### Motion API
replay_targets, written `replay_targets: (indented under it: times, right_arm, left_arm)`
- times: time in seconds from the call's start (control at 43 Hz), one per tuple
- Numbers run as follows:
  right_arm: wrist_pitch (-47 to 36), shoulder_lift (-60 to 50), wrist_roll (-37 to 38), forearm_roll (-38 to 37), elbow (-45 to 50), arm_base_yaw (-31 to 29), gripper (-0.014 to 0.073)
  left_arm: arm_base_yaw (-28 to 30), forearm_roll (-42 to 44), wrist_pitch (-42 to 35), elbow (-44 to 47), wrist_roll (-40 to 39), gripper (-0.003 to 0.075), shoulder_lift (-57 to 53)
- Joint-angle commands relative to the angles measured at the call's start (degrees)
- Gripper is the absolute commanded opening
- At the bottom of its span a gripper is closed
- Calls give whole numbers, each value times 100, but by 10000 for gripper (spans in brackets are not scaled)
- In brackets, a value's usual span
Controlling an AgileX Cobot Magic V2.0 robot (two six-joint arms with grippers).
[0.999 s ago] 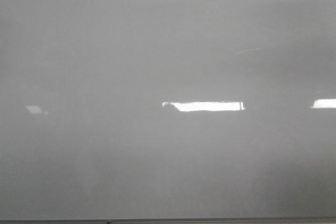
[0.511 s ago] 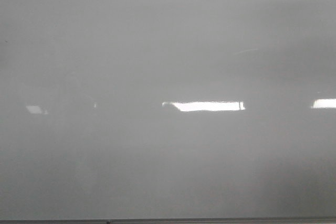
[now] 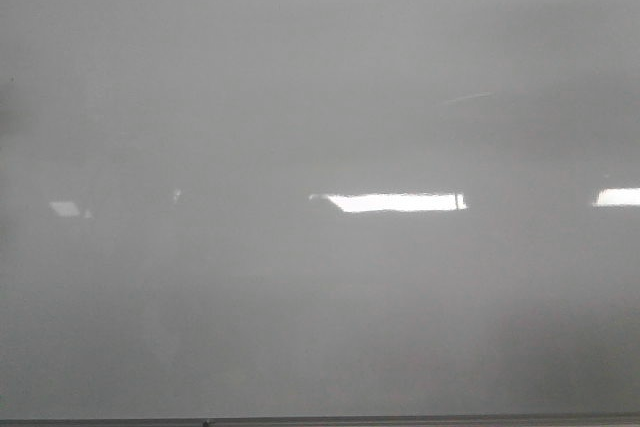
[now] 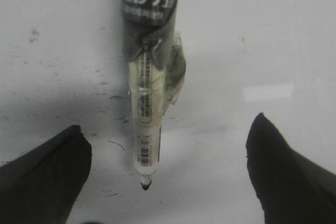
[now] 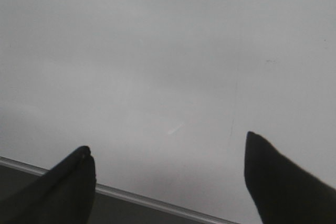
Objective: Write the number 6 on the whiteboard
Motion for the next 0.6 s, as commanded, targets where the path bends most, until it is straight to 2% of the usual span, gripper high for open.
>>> replay_targets:
  times: [0.0, 0.139, 0.441, 0.581]
  right_arm:
    - [-396, 9, -42, 4, -190, 7, 601]
    - [-396, 9, -42, 4, -190, 7, 601]
    - [-395, 9, -42, 4, -190, 7, 601]
    - [-395, 9, -42, 4, -190, 7, 601]
  left_arm:
    - [13, 45, -512, -185, -58, 587, -15]
    - [25, 343, -628, -185, -58, 584, 127]
    - [84, 343, -885, -185, -58, 582, 410]
    - [84, 343, -885, -185, -58, 523, 485]
